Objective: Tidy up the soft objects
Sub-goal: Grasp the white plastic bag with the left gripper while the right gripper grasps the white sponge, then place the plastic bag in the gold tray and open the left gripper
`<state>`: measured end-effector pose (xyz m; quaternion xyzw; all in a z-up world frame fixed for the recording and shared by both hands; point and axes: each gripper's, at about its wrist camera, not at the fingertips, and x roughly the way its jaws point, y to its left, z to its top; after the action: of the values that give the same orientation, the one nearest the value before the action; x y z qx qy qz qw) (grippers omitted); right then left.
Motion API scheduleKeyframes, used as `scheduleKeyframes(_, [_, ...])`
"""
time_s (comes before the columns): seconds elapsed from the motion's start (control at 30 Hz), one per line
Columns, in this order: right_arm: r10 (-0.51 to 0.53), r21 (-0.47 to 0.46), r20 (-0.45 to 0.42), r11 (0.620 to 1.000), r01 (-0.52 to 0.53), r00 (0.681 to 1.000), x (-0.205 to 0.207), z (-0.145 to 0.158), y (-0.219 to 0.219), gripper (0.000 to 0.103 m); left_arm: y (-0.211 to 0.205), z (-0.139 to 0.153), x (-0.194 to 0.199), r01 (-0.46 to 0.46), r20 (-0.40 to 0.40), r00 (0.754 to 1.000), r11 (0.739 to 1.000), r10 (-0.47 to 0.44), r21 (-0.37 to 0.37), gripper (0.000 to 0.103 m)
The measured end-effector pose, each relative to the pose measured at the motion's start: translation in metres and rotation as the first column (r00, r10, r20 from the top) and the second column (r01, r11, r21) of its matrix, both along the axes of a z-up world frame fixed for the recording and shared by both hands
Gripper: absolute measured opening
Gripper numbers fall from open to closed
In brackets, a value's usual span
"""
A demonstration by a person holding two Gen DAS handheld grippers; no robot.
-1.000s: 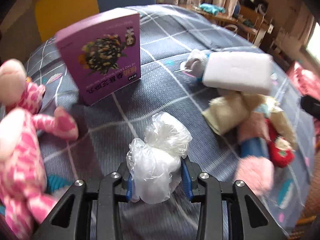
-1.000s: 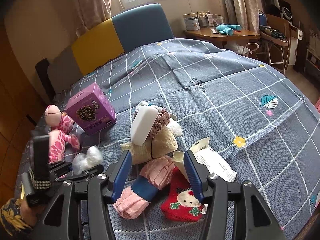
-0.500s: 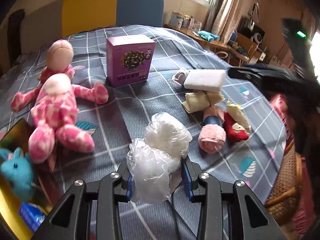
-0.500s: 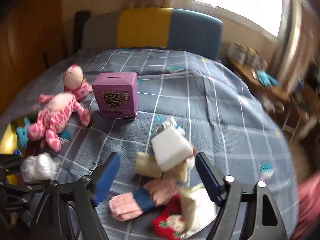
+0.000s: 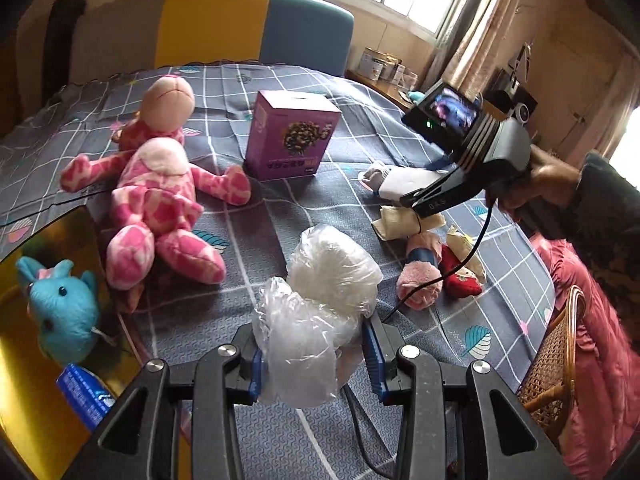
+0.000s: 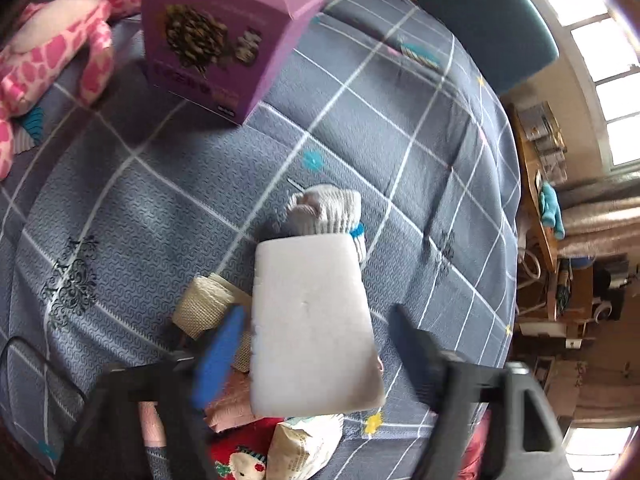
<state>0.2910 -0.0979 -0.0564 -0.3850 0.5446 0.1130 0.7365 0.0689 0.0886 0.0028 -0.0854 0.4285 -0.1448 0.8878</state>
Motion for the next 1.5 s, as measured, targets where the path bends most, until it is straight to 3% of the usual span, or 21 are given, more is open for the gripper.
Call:
scheduleKeyframes(0.2, [-0.024, 0.197, 0.073, 0.98, 0.009, 0.997, -0.029, 0.033, -0.006, 0.055, 0.011, 0.005, -0.011, -0.024, 0.017, 1.0, 1.0, 0.025, -0.019, 0.039])
scheduleKeyframes(0.33, [-0.034, 0.395, 0.081, 0.919, 0.0, 0.996, -0.063, 0.057, 0.002, 0.056, 0.018, 0.006, -0.019, -0.048, 0.022, 0.999, 0.998, 0.049, -0.027, 0.039])
scheduleKeyframes(0.43, [-0.024, 0.502, 0.042, 0.865, 0.0, 0.999, -0.095, 0.054, 0.015, 0.056, 0.026, 0.006, -0.025, -0.077, 0.016, 0.997, 0.996, 0.077, -0.036, 0.039])
scheduleKeyframes(0.53, [0.019, 0.56, -0.014, 0.828, -0.008, 1.0, -0.126, 0.031, 0.038, 0.056, 0.037, 0.007, -0.037, -0.113, 0.017, 0.993, 0.993, 0.113, -0.035, 0.039])
scheduleKeyframes(0.67, [0.026, 0.575, -0.076, 0.818, 0.023, 0.997, -0.152, -0.011, 0.064, 0.056, 0.065, 0.014, -0.057, -0.194, 0.034, 0.98, 0.98, 0.195, -0.034, 0.039])
scheduleKeyframes(0.77, [0.01, 0.545, -0.097, 0.837, 0.045, 0.995, -0.158, -0.04, 0.075, 0.056, 0.094, 0.019, -0.071, -0.279, 0.043, 0.959, 0.96, 0.281, -0.034, 0.039])
scheduleKeyframes(0.83, [-0.008, 0.547, -0.108, 0.835, 0.066, 0.994, -0.158, -0.052, 0.076, 0.056, 0.118, 0.021, -0.082, -0.351, 0.046, 0.935, 0.936, 0.352, -0.036, 0.039])
scheduleKeyframes(0.97, [-0.033, 0.595, -0.093, 0.8, 0.082, 0.995, -0.158, -0.054, 0.07, 0.056, 0.173, 0.016, -0.1, -0.503, 0.017, 0.863, 0.863, 0.504, -0.042, 0.039])
scheduleKeyframes(1.07, [-0.027, 0.59, -0.084, 0.804, 0.072, 0.996, -0.16, -0.055, 0.069, 0.057, 0.203, 0.004, -0.106, -0.59, -0.014, 0.808, 0.807, 0.59, -0.017, 0.039])
scheduleKeyframes(1.13, [-0.022, 0.582, -0.08, 0.81, 0.065, 0.997, -0.159, -0.057, 0.073, 0.057, 0.216, -0.004, -0.105, -0.619, -0.044, 0.785, 0.785, 0.618, -0.01, 0.039])
scheduleKeyframes(1.33, [-0.025, 0.579, -0.066, 0.813, 0.059, 0.998, -0.162, -0.055, 0.073, 0.057, 0.239, -0.024, -0.077, -0.65, -0.095, 0.756, 0.76, 0.647, 0.005, 0.039])
scheduleKeyframes(1.5, [-0.02, 0.58, -0.045, 0.813, 0.043, 0.999, -0.165, -0.054, 0.071, 0.057, 0.251, -0.04, -0.045, -0.647, -0.128, 0.754, 0.762, 0.645, 0.03, 0.039])
